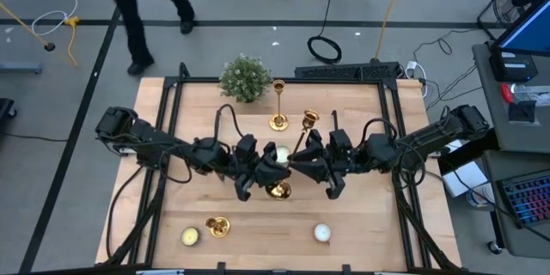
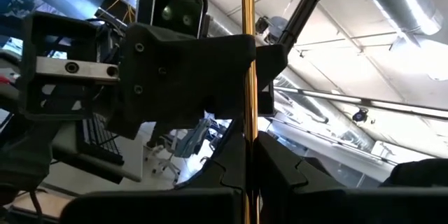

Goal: Stock candles and holders on shelf
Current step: Align the right gold candle holder with the other gold candle holder on the shelf

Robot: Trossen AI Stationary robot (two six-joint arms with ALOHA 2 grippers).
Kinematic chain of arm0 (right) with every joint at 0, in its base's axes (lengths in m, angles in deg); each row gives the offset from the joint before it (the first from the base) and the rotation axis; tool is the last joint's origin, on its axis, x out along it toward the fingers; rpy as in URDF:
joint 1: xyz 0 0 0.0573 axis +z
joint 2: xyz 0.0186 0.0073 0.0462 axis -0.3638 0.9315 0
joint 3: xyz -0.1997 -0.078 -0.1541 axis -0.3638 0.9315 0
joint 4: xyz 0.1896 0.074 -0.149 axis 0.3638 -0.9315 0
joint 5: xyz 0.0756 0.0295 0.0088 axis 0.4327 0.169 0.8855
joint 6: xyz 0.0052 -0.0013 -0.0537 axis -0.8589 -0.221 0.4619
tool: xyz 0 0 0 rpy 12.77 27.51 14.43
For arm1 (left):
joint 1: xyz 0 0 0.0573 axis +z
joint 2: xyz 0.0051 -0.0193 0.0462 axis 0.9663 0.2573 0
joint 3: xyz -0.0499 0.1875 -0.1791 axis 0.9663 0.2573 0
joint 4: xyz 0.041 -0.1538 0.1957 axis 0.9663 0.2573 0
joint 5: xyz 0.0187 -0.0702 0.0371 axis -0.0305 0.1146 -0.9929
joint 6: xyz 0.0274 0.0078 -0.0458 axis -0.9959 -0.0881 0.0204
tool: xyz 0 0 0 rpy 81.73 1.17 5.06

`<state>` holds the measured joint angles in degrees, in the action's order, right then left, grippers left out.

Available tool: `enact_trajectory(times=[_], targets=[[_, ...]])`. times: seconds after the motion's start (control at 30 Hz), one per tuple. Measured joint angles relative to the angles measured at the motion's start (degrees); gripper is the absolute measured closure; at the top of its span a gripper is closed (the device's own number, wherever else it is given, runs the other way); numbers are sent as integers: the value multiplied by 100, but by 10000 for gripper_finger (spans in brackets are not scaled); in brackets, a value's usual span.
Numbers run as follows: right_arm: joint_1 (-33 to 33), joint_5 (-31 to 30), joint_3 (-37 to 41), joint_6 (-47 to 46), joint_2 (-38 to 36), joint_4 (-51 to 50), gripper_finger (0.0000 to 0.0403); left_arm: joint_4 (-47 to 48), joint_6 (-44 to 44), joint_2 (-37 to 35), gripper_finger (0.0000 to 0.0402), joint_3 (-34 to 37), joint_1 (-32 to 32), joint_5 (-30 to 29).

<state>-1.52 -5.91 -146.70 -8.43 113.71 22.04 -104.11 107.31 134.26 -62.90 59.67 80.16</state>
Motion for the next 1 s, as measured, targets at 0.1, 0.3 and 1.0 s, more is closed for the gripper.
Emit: enact_trajectory(times=[0.1, 0.3, 1.0], targets=[[-2, 1, 0, 0, 0, -5, 333, 0, 74, 0, 385, 0, 19, 44], [-2, -7, 0, -61, 0, -62, 369, 2, 94, 0, 385, 0, 25, 78], [48, 20, 4, -732, -270, -1381, 394, 1077, 700, -15, 304, -2, -152, -176]])
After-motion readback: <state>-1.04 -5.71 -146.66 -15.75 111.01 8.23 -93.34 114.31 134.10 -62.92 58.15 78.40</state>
